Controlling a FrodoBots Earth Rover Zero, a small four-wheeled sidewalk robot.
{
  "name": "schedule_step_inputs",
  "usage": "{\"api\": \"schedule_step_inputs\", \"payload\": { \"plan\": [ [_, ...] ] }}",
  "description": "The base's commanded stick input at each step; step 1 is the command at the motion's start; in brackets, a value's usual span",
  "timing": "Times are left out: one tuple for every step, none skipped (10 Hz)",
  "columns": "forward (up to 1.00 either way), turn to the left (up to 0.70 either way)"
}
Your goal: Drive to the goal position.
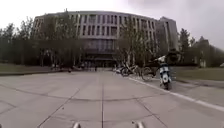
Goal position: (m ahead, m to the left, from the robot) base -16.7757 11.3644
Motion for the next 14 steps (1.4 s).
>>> {"api": "schedule_step_inputs", "payload": {
  "plan": [
    [0.0,0.5],
    [0.0,0.5],
    [0.0,0.5],
    [0.0,0.5],
    [0.0,0.5],
    [0.0,0.5],
    [0.0,0.5],
    [0.0,0.5],
    [0.0,0.5],
    [0.0,0.5],
    [0.0,0.5],
    [0.0,0.5],
    [0.0,0.5],
    [0.0,0.5]
  ]
}}
